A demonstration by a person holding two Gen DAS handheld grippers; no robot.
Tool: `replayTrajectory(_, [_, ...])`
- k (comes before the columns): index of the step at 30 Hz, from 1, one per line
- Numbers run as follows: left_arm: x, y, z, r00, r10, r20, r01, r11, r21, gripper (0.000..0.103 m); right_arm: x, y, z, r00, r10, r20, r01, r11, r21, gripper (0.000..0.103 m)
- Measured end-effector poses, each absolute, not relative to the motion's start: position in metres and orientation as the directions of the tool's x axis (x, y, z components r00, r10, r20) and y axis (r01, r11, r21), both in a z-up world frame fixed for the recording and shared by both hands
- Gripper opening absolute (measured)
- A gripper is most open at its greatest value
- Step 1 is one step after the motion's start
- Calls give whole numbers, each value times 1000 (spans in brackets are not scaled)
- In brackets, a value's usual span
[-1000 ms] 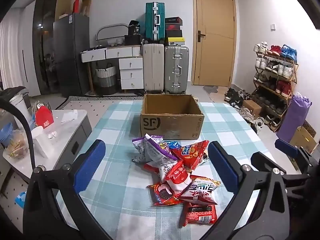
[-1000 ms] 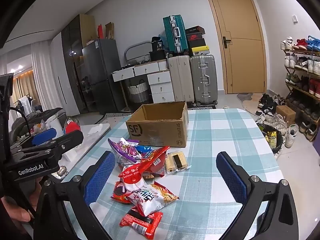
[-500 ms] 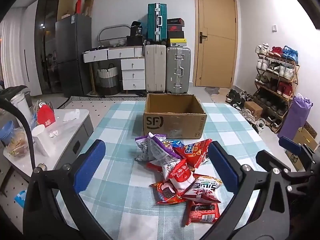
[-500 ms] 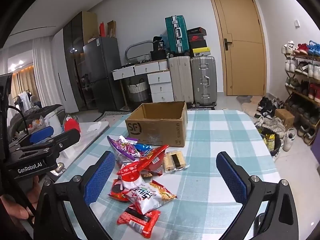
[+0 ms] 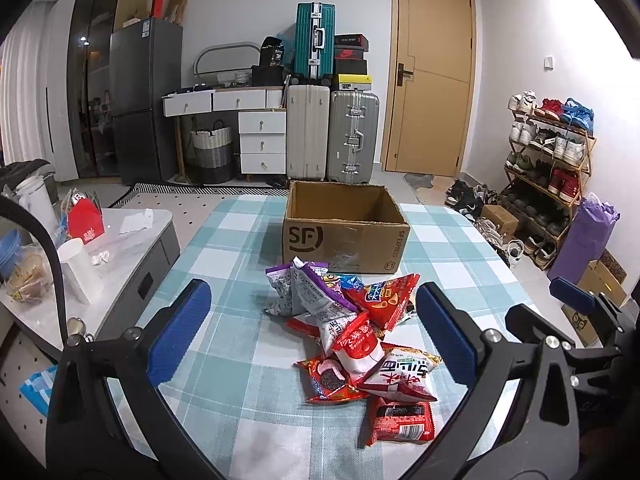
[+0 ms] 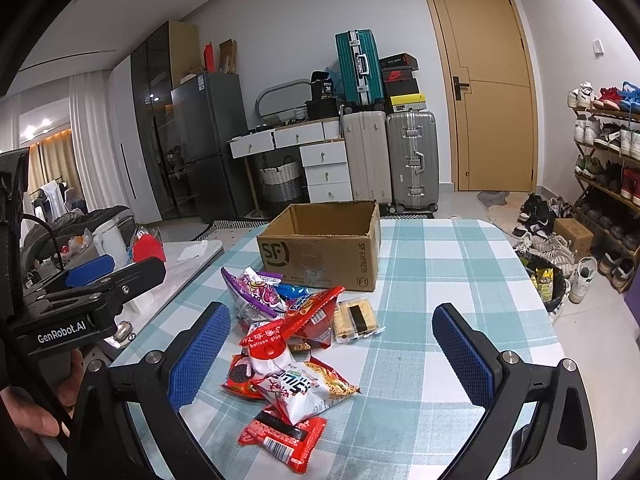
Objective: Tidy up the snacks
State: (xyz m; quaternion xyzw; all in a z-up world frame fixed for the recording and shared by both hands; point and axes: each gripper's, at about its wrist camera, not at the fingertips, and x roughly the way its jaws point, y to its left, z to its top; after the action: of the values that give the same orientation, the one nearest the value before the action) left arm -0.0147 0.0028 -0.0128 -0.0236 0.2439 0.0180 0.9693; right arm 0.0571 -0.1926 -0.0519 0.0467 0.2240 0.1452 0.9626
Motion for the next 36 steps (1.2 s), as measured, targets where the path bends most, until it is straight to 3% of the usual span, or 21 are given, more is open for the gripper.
replayTrajectory(36, [-12,10,-17,873,64,-484,-67,998,12,102,52,-178,-54,852,309,-422,-286,951,119,103])
